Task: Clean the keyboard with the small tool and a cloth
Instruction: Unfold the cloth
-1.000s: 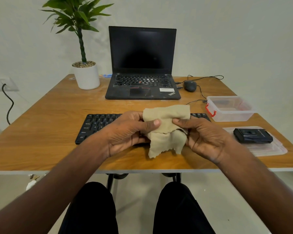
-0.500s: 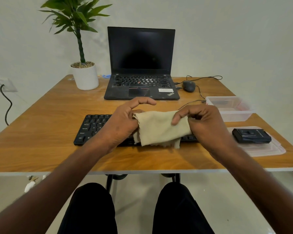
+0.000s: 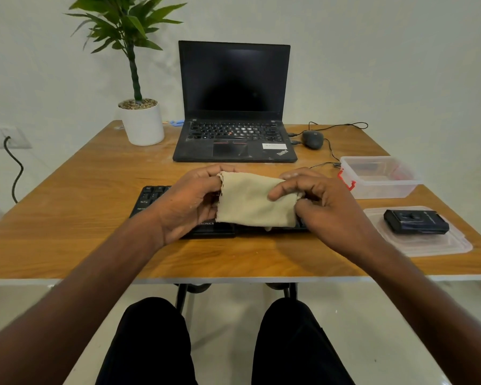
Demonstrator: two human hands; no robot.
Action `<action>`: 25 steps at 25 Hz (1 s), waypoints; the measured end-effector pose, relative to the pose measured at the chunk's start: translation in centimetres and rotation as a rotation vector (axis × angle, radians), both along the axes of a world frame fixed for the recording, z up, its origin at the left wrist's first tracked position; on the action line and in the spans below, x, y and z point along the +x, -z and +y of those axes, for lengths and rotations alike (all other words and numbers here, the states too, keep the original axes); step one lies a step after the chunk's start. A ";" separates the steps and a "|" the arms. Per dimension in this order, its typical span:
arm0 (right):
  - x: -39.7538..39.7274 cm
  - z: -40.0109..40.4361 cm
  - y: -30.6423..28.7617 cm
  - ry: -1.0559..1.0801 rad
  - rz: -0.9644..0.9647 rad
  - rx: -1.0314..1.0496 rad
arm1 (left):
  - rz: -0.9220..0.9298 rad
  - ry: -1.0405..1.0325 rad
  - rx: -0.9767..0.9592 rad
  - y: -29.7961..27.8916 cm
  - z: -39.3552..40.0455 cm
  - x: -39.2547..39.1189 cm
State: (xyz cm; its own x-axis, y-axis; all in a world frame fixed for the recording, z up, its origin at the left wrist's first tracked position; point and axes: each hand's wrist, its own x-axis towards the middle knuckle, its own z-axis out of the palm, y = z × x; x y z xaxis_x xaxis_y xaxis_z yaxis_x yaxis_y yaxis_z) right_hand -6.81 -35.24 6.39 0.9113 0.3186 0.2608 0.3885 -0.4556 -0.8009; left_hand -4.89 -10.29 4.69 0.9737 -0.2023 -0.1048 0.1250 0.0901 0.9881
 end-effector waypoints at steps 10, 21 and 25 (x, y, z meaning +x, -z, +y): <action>0.3 0.1 0.6 0.088 -0.092 -0.121 | -0.303 0.039 0.211 0.4 -0.9 -0.7; 0.0 0.6 1.6 -0.034 0.162 0.123 | -0.357 0.082 0.203 0.0 -1.5 -1.0; -0.7 1.6 1.9 -0.071 0.285 0.299 | -0.381 0.061 0.257 -0.1 -1.5 -1.2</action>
State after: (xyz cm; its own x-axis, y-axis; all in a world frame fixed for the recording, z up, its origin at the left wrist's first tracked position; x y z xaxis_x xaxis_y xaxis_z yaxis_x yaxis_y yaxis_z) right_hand -7.49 -33.63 4.53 0.9387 0.3321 0.0920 0.1545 -0.1670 -0.9738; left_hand -6.09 -11.84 4.75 0.9397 -0.2747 0.2037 -0.2536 -0.1599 0.9540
